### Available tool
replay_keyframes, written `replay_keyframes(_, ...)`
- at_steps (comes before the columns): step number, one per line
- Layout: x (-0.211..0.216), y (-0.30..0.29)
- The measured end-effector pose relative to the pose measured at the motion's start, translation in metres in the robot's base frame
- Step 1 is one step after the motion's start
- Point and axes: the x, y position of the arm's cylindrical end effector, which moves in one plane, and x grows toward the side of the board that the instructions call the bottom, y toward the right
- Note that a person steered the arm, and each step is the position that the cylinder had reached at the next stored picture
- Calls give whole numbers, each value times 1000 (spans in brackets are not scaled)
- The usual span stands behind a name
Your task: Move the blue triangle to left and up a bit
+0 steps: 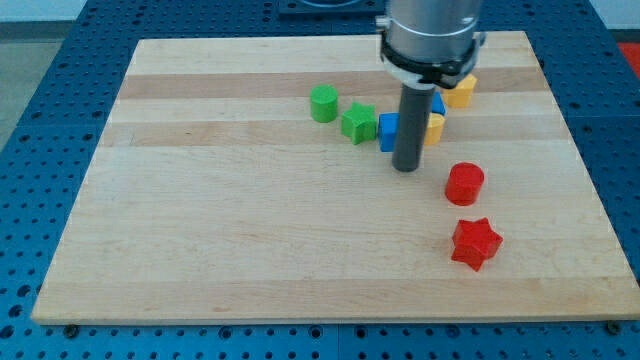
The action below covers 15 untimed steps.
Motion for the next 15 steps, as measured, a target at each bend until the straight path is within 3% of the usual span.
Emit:
replay_keyframes(2,-5,80)
replay_keyframes(3,20,105)
replay_keyframes(6,56,87)
replay_keyframes(10,54,59)
replay_keyframes(12,28,68)
replay_keyframes(15,28,93)
